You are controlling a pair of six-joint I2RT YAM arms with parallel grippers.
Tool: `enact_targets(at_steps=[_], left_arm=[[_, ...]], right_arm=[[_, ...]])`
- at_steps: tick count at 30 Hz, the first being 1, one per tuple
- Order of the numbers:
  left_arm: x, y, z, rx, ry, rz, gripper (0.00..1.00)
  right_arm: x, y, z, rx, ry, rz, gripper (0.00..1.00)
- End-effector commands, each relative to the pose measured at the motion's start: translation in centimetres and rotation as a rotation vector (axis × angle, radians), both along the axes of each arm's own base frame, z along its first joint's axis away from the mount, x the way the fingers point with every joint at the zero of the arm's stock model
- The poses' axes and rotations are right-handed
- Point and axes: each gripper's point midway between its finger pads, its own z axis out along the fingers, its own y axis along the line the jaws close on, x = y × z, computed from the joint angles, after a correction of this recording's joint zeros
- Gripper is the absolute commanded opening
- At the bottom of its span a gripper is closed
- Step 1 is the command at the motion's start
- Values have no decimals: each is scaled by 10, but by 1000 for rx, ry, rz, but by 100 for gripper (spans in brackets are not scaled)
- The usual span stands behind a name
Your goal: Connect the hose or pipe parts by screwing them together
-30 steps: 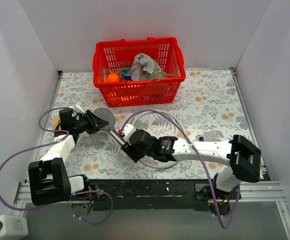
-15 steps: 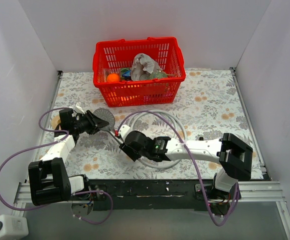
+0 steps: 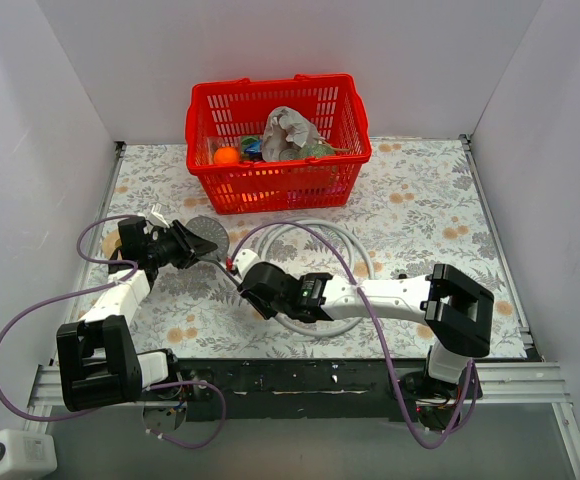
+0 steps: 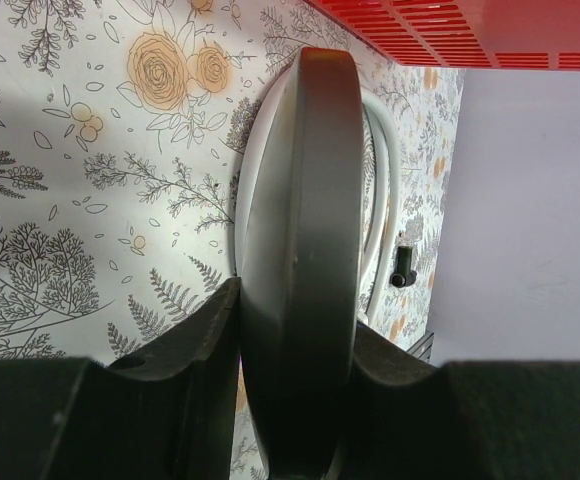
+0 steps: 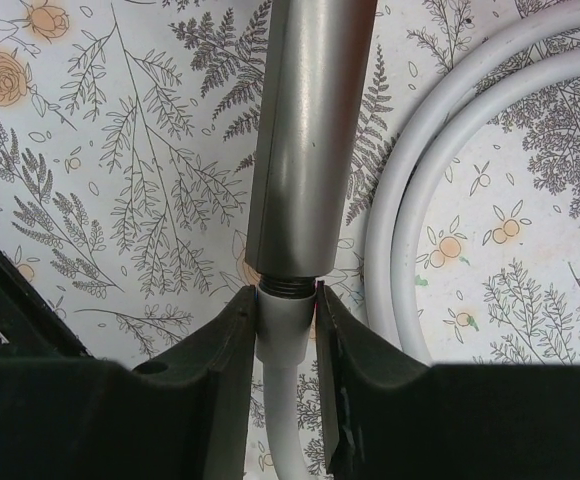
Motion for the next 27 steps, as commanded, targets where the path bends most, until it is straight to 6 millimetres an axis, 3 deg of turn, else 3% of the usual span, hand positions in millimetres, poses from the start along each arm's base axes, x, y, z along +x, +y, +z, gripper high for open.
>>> enact_targets(at_steps=[1,6,9,10,15,16,18,19,20,22,23,26,27], left_arm=[[4,-5,28,-39,-67,-30,0],[1,-9,31,-63,-75,-53,0],[-1,-13,33,-90,-72,-79,0],[-1,-14,34,-95,-73,-84,0],[-2,-18,41,-125,-94,-102,0],[-3,-19,42,-132,-96,-108,0],[-4,-20,44,-145,-98,-114,0],[-6,-22,45,-156,-99,-126,0],[-7,-22,46,-164,-98,-130,0],[-8,-24,49,-181,-104,-143,0],[-8,-25,50,-184,-105,-145,0],[-9,-26,51,-193,-106,-153,0],[-9,-26,52,-194,-108,-155,0]], right_arm=[[9,9,19,67,-5,-40,19],[5,22,36,190,46,9,2],[0,23,42,258,118,72,1],[2,29,53,328,125,86,1],[-1,25,76,516,270,211,1],[-8,25,77,543,314,250,1],[-3,22,81,584,344,257,1],[-14,18,75,594,399,307,1],[-10,21,89,671,415,317,1],[-20,15,82,708,510,373,1],[-22,19,92,769,528,387,1],[-31,18,87,816,607,429,5],[-32,21,94,868,631,441,6]])
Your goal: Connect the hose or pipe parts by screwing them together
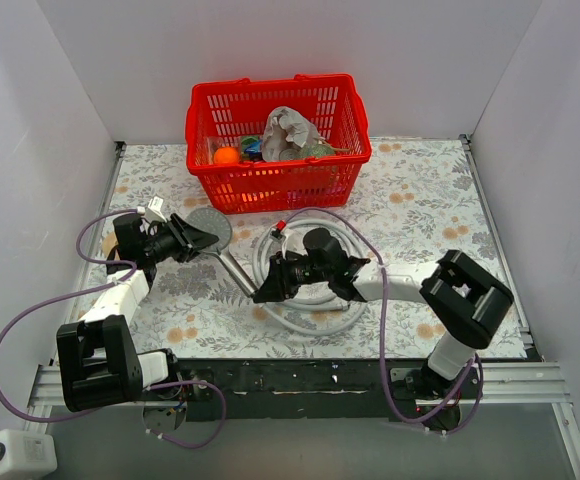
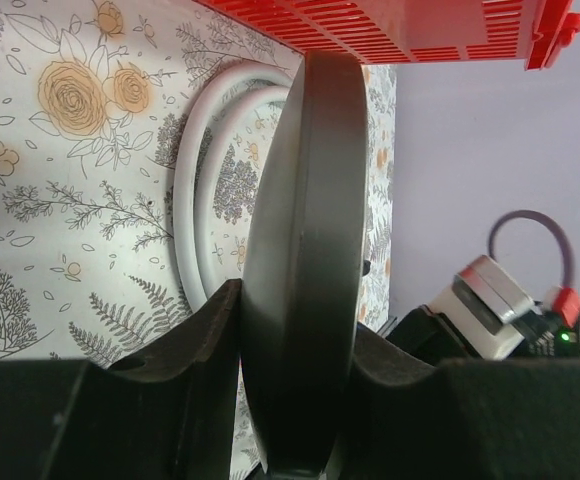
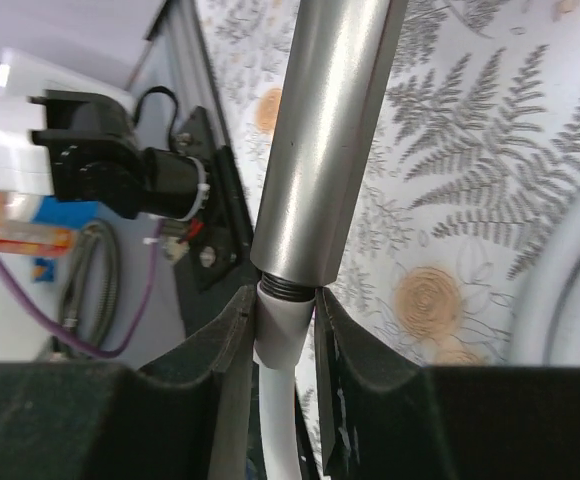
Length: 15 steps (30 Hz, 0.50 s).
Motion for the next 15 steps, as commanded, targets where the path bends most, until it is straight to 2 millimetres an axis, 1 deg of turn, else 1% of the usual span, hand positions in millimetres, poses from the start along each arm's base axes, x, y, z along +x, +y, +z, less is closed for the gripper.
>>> enact_targets(at_steps=[1,5,7,8,9,10,11,12,13,14,15], left_arm=[[-14,-17,24,-93,-26,-106,0],[-14,-17,25,-92,-32,-108,0],[-14,-16,26,-92,-35,-106,0],[-15,-17,26,-90,-36,-107,0],[-15,-16,26,-86,-37,-100,0],[-15,-16,25,-84,-35,-98,0],[-15,-16,24,-79,-38,-95,0],[-14,-15,24,-77,-39,-90,0],[-14,-14,24,-74,-40,-86,0],[-14,-14,24,-70,-45,-86,0],[-14,-14,24,-69,-47,-83,0]], right_arm=[[-32,19,65,351,46,204,6],[-27,18,66,408,107,188,11],[-24,16,58,390,127,171,20],[-19,14,58,384,122,154,27],[-17,12,54,363,121,140,35],[-11,10,40,300,116,117,38],[-9,7,40,274,95,108,41],[-6,5,36,239,77,93,50],[2,1,21,152,48,58,54],[7,-3,24,128,17,37,58],[12,-5,23,92,-6,19,66]])
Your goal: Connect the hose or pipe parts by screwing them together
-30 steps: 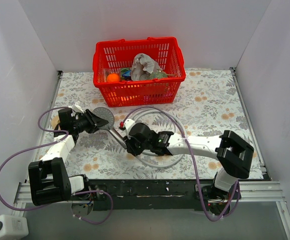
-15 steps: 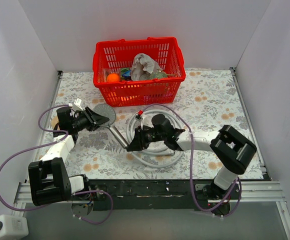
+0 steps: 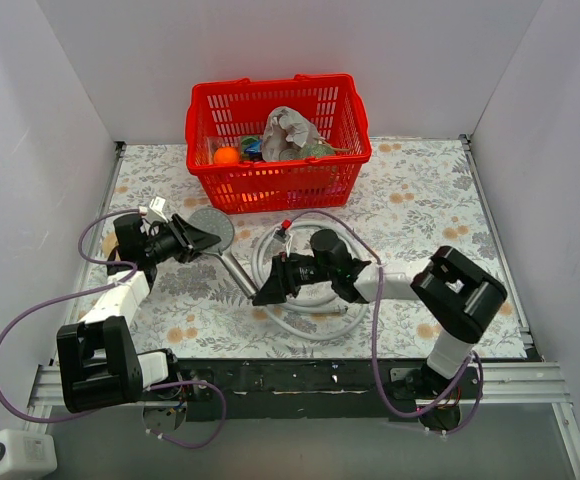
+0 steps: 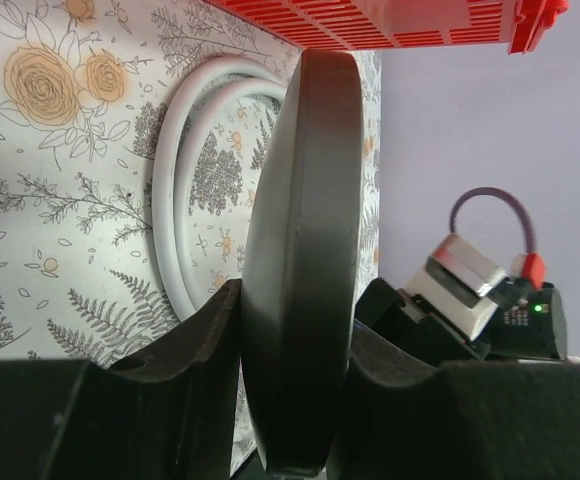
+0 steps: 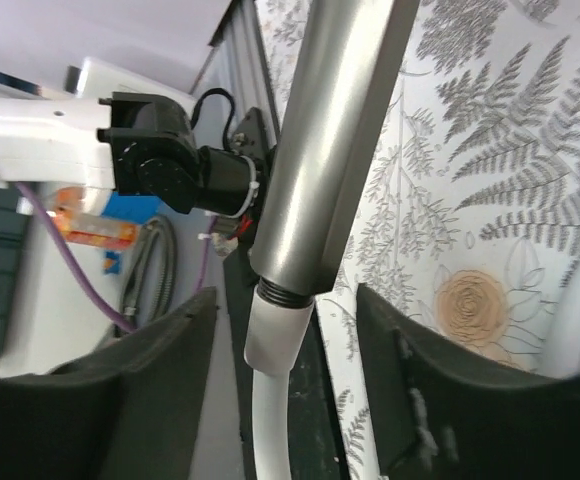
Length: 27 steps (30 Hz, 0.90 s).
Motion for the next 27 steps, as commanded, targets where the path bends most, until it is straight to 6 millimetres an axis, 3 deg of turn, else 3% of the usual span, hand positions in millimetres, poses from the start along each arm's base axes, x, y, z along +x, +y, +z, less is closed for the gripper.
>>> enact_targets(at_steps=[1,3,4,6,7,12,17,18,20,21,24,25,27], left_arm=[[-9,-9,18,-39,-31,-46,0],[-9,-8,17,-29,-31,-40,0],[-8,-7,16,-21,-31,-31,0],[-6,-5,15,-4,-30,-19,0],[-4,-2,14,9,-30,-2,0],[1,4,10,53,-20,38,0],[2,9,4,80,8,71,0],[3,10,3,85,9,80,0],[3,11,4,86,9,82,0],[3,11,3,86,11,84,0],[2,11,3,86,10,84,0],[2,11,4,86,8,84,0],[3,11,4,84,11,82,0]], right_arm=[[33,-6,20,-107,-213,-88,70],[37,-21,5,-247,-261,-92,82],[52,-23,10,-288,-308,-146,84],[55,-39,6,-385,-358,-162,88],[60,-43,8,-408,-398,-199,88],[47,-58,23,-473,-508,-186,84],[25,-46,28,-602,-668,-188,75],[29,-41,38,-616,-703,-225,72],[13,-32,32,-658,-731,-199,71],[13,-25,41,-650,-747,-214,71],[5,-15,28,-722,-773,-203,72],[3,-7,33,-716,-781,-204,72],[1,-5,16,-776,-782,-185,72]])
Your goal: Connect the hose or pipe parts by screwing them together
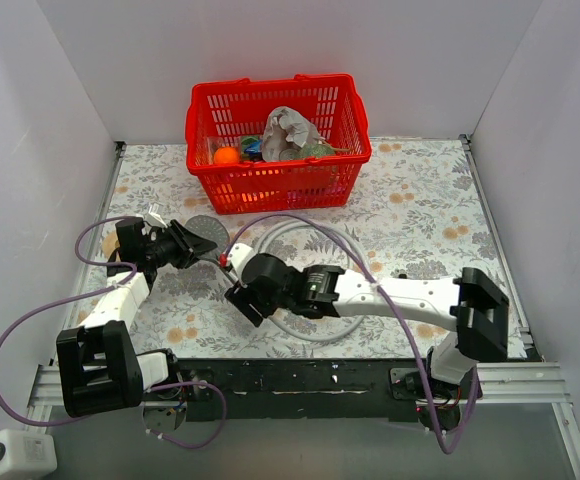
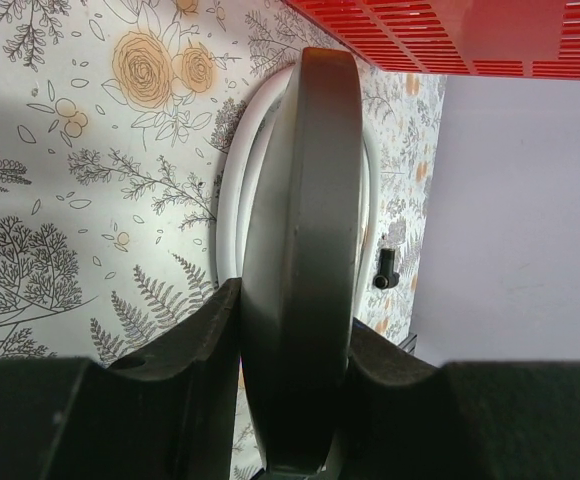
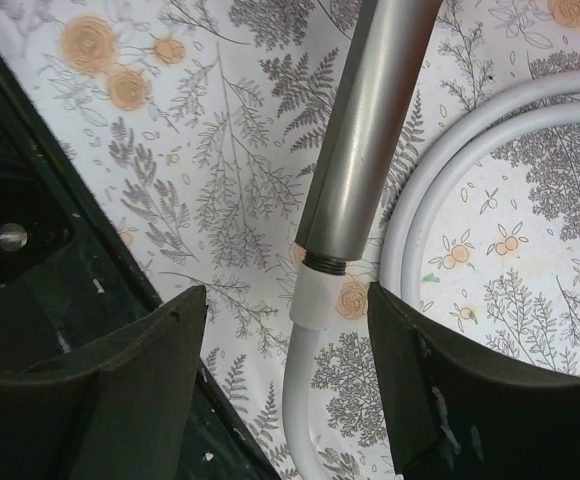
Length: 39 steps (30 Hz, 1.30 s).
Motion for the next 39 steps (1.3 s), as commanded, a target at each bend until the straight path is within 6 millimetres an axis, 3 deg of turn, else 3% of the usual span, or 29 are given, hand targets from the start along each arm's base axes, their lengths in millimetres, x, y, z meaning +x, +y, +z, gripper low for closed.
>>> enact_targets(at_steps=[1,2,4,10,19,22,26,30,32,34,35,36,37,38,39], left_arm=[[6,-3,30,-4,-88,-20,0],[6,-3,29,-5,-86,-20,0],[6,-3,29,-4,-89,-22,0],[4,-4,27,-12,-83,-23,0],[3,-6,31,-19,-96,-30,0],[2,-6,31,-22,-98,-35,0],[2,-8,33,-32,-100,-43,0],[0,-10,34,-46,-98,-60,0],[0,-11,35,-53,-99,-65,0],[-1,-12,35,-60,-97,-71,0],[-2,-13,35,-66,-94,-75,0],[-3,-13,35,-68,-94,-77,0],[-3,-14,35,-70,-90,-78,0],[-4,-14,35,-75,-88,-82,0],[-4,-14,36,-75,-91,-84,0]], right_arm=[[15,-1,-10,-129,-86,-85,72],[15,-4,-24,-184,-82,-100,72],[18,-6,-32,-233,-110,-131,70],[24,-4,-32,-273,-165,-180,64],[15,15,-43,-182,-108,-144,46],[13,18,-47,-189,-91,-139,36],[16,19,-46,-176,-69,-148,11],[21,22,-33,-119,-43,-138,1],[22,21,-33,-83,-11,-120,1],[19,33,-13,50,44,-48,1],[25,26,-20,68,77,-46,1],[15,38,-1,173,127,27,1],[12,40,6,221,162,64,1],[17,33,-1,238,191,62,1],[10,42,20,345,224,129,1]])
